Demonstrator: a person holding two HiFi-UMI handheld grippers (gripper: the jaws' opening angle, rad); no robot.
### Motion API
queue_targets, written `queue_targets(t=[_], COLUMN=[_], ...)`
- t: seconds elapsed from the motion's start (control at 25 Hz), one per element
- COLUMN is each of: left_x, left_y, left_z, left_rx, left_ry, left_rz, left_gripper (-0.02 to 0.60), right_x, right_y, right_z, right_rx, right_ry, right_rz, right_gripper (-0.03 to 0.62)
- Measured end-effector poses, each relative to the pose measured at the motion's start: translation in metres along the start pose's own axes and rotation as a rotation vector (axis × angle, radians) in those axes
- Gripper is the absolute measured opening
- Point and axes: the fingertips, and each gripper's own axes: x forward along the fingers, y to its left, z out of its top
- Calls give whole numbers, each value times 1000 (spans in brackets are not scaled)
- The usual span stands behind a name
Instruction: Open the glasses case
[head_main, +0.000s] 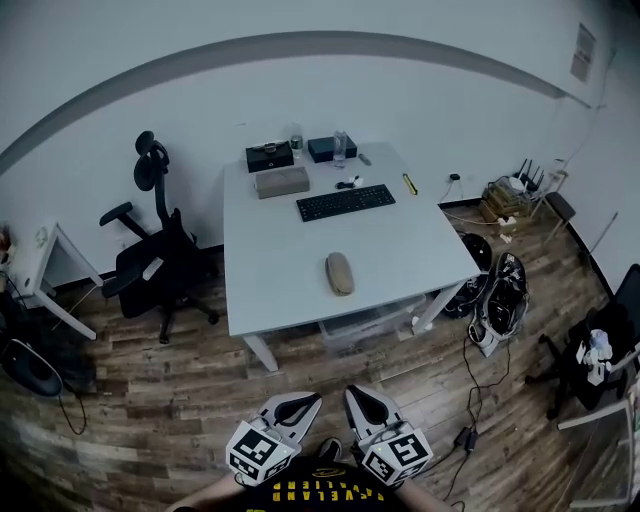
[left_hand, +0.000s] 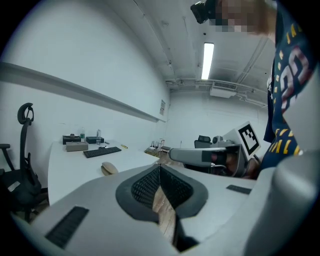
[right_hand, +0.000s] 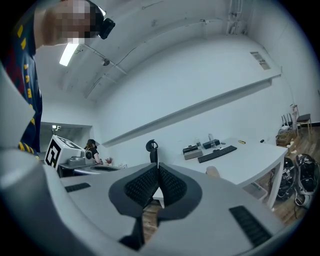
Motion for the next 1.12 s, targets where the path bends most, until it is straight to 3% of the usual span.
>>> queue_targets(t=[0.24,0.6,1.12], left_x=[20,35,86], left_y=[-2,16,87], left_z=[12,-3,16], left_rx=[24,-33,-47], left_ry=[3,46,28], left_rz=[17,34,-34], left_gripper=[14,14,14], right_x=[3,20,84], right_y=[-17,-34,-85], right_z=[14,-5,8], right_rx=[-5,46,47], right_ry=[-6,53,72], right_rz=[34,44,-52], right_gripper=[20,20,20])
